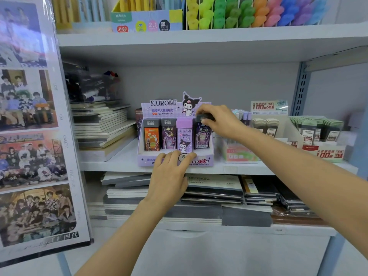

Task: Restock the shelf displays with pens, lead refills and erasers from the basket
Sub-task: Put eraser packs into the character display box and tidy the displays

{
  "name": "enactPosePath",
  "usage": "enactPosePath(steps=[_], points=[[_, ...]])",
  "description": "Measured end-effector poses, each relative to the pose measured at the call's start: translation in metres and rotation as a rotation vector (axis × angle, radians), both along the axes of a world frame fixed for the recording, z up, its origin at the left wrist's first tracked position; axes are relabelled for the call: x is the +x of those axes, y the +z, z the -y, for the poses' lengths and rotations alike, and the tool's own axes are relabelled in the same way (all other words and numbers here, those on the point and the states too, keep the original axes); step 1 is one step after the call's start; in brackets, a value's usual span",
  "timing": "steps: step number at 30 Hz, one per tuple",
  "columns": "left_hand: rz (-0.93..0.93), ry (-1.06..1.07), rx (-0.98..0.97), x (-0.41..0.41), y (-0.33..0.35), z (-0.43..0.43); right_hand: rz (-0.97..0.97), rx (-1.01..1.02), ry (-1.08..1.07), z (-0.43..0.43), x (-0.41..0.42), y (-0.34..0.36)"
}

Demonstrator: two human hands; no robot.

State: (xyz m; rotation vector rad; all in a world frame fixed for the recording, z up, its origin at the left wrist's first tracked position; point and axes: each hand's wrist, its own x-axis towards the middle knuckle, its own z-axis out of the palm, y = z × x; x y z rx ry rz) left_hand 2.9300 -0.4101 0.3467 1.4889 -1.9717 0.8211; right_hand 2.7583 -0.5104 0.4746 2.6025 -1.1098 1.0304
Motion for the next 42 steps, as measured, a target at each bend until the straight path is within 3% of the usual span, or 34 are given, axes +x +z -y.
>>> enactPosePath(steps=[8, 15, 17, 22, 27, 31, 35, 37, 39, 42], points=[[0.002, 0.019, 0.02, -0.002, 0.001, -0.003, -0.195, 0.206, -0.074, 0.003, 0.009, 0.022], [0.007, 0.014, -0.008, -0.001, -0.002, -0.001, 0.096, -0.148, -0.119, -0.004, 0.021, -0.022], [0.01, 0.008, -0.027, 0.0, -0.004, 0.001, 0.091, -0.2, -0.16, -0.004, 0.02, -0.03], [0.023, 0.022, -0.028, 0.0, -0.006, 0.003, 0.012, -0.121, -0.182, -0.005, 0.02, -0.043], [0.006, 0.007, 0.09, 0.0, 0.001, -0.002, -0.131, -0.037, -0.188, -0.015, 0.013, -0.03], [-0.158, -0.07, 0.013, -0.012, -0.013, -0.022, 0.153, -0.112, 0.023, -0.054, -0.001, -0.069], [-0.28, -0.123, -0.114, -0.033, -0.09, -0.046, 0.353, -0.054, 0.179, -0.095, -0.025, -0.156], [-0.32, -0.129, 0.102, -0.039, -0.146, -0.056, 0.343, 0.117, 0.161, -0.107, -0.037, -0.216], [-0.343, -0.081, 0.464, -0.042, -0.207, -0.066, 0.28, 0.365, 0.099, -0.114, -0.049, -0.283], [-0.236, 0.024, 0.859, -0.039, -0.296, -0.084, 0.054, 0.736, 0.023, -0.123, -0.069, -0.38]])
